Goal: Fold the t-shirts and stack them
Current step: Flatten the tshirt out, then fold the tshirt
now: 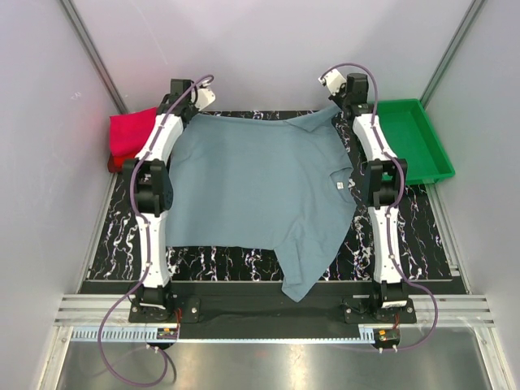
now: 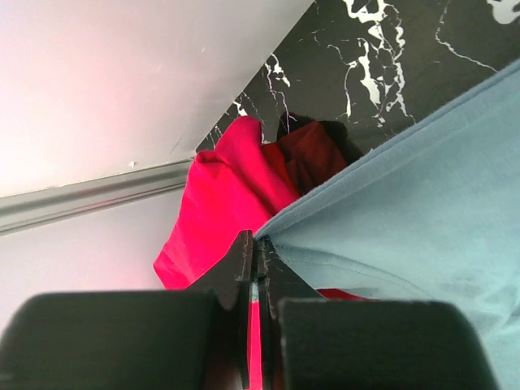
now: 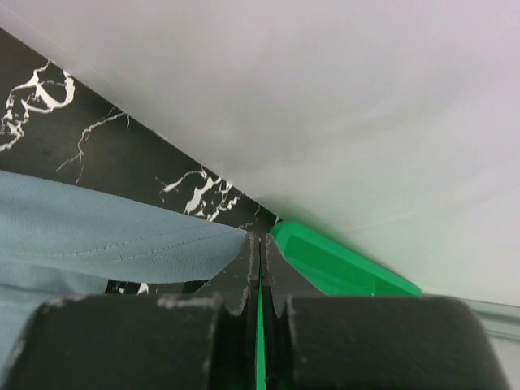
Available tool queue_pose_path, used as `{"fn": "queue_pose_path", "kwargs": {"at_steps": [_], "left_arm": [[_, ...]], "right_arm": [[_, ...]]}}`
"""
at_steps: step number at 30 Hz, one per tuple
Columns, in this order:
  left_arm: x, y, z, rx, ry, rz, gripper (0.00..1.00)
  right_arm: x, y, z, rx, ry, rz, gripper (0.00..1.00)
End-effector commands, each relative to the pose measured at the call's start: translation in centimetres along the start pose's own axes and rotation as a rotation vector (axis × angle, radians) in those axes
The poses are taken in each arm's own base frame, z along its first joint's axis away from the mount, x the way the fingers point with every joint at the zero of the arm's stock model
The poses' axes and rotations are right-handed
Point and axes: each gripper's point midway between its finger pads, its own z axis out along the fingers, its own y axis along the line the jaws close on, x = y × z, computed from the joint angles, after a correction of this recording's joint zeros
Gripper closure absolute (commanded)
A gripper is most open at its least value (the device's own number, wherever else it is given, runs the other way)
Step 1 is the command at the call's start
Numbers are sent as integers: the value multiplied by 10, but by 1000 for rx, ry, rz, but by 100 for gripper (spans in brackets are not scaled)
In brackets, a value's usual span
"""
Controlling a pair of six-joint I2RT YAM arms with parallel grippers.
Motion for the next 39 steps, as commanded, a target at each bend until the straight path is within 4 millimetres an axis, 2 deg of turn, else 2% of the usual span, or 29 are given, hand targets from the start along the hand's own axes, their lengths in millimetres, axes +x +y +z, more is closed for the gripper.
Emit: {"fn": "queue_pose_path", "kwargs": {"at_steps": [1, 3, 4, 6, 7, 8, 10, 11, 12, 13, 14, 15, 16, 17, 19, 26, 28, 29, 30, 31, 32, 33, 35, 36, 38, 39], "left_arm": [[7, 14, 9, -92, 30, -42, 100], [8, 19, 12, -112, 36, -40, 100], [7, 20, 14, -120, 35, -41, 100], [4, 28, 11, -137, 25, -55, 100], [3, 31, 7, -136, 21, -61, 100], [3, 30, 6, -126, 18, -65, 100], [1, 33, -4, -120, 8, -62, 100], [5, 27, -6, -98, 20, -54, 100], [5, 25, -9, -85, 16, -54, 100], [3, 31, -19, -93, 4, -56, 100], [7, 24, -19, -76, 14, -50, 100], [9, 25, -22, -75, 12, -43, 100], [6, 30, -30, -84, 1, -43, 100], [8, 27, -32, -73, 2, -41, 100], [8, 32, -40, -79, -3, -45, 100], [1, 38, -72, -45, -37, -101, 100], [0, 38, -83, -34, -44, -108, 100], [3, 32, -85, -17, -37, -104, 100], [5, 28, -87, -4, -36, -105, 100], [6, 28, -93, 1, -36, -106, 100], [11, 20, -93, 23, -28, -102, 100], [13, 16, -94, 35, -26, -98, 100], [20, 8, -99, 53, -12, -91, 100], [21, 5, -101, 65, -12, -93, 100], [25, -2, -104, 91, -4, -96, 100], [26, -5, -106, 101, 0, -107, 100]], "right_arm": [[-37, -32, -3, 124, -91, -20, 100], [-32, -26, 5, 118, -90, -22, 100], [-40, -30, 2, 128, -109, -18, 100], [-43, -26, 2, 120, -111, -17, 100], [-44, -27, -1, 119, -111, -14, 100], [-54, -36, -11, 132, -127, -9, 100], [-49, -32, -16, 108, -102, 5, 100], [-59, -43, -30, 118, -111, 15, 100], [-48, -33, -31, 84, -77, 31, 100], [-49, -34, -37, 73, -75, 38, 100], [-60, -47, -55, 87, -93, 48, 100], [-50, -36, -56, 58, -69, 56, 100], [-52, -36, -63, 44, -70, 59, 100], [-62, -45, -79, 51, -85, 64, 100], [-57, -37, -88, 10, -62, 87, 100], [-73, -50, -143, -26, -47, 140, 100], [-77, -36, -156, -111, -42, 175, 100], [-79, -34, -164, -133, -36, 189, 100], [-71, -23, -171, -176, 9, 224, 100], [-70, -15, -177, -214, 15, 243, 100], [-71, -13, -186, -232, 22, 254, 100], [-61, 0, -191, -267, 62, 286, 100], [-62, 6, -208, -301, 61, 314, 100], [-53, 21, -210, -334, 92, 329, 100], [-53, 26, -222, -356, 93, 335, 100], [-45, 35, -224, -375, 118, 338, 100]]}}
